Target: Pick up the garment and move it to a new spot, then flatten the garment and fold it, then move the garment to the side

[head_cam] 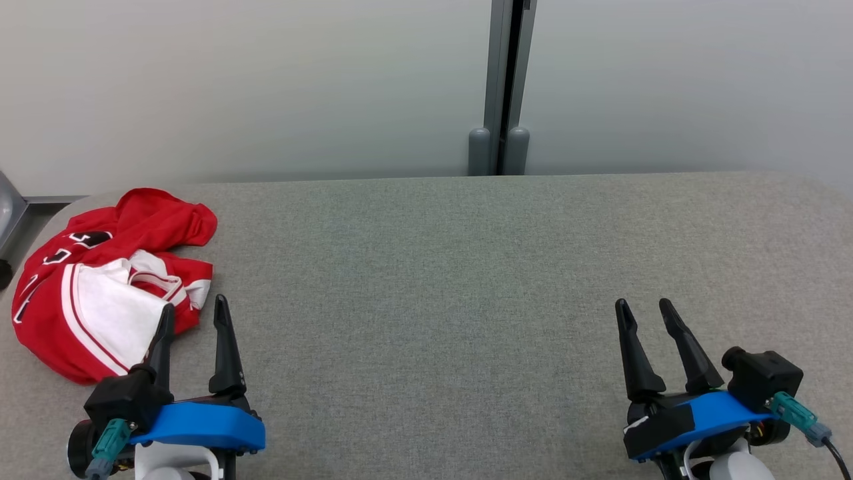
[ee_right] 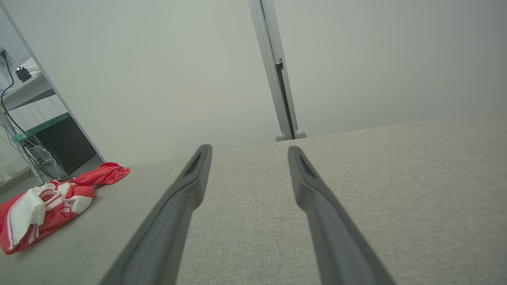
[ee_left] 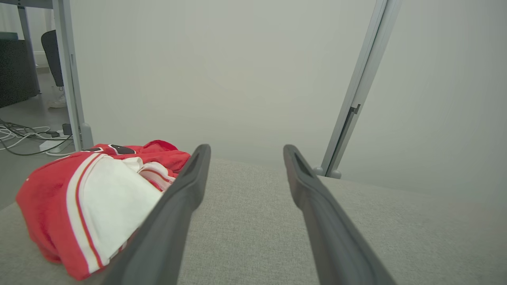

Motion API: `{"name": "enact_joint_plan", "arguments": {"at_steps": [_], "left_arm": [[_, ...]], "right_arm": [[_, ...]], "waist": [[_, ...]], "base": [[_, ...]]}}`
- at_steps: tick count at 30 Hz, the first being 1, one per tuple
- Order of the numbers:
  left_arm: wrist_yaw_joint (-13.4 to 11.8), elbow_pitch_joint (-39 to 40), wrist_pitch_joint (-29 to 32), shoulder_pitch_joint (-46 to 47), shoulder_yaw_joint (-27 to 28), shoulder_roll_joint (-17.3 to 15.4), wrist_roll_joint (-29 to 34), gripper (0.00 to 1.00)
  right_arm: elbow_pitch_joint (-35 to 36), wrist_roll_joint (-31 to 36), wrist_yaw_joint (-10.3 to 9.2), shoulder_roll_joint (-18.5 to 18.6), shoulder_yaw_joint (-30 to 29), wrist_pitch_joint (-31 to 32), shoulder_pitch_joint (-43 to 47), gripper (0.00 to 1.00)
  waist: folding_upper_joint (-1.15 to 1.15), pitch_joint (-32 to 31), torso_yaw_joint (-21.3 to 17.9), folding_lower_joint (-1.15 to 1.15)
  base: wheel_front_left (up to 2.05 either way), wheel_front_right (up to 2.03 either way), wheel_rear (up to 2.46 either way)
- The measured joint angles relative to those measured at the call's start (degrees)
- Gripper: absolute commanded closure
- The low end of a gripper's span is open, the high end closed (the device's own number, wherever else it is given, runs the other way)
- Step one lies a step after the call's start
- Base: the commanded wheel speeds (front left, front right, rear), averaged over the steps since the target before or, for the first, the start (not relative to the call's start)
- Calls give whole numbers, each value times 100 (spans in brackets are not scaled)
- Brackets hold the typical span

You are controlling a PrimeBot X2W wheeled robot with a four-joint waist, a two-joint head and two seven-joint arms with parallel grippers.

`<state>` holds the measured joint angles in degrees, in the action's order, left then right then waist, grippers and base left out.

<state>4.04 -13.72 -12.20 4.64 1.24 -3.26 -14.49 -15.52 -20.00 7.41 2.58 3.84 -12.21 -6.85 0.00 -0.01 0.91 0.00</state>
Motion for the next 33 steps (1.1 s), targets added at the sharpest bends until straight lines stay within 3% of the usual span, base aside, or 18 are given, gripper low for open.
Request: {"name": "enact_joint_plan", "arguments": {"at_steps": [22, 33], "left_arm": [[-133, -170, -235, 11, -20, -47, 916, 0], [-155, -224, -279, 18, -35, -70, 1096, 0]], "right_arm": [[-131, 977, 1, 8, -45, -226, -32, 0], [-165, 1128, 7, 10, -21, -276, -48, 0]], "waist": [[0, 6, -20, 0], [0, -2, -1, 0]], "base": [[0, 0, 0], [0, 0, 0]]}}
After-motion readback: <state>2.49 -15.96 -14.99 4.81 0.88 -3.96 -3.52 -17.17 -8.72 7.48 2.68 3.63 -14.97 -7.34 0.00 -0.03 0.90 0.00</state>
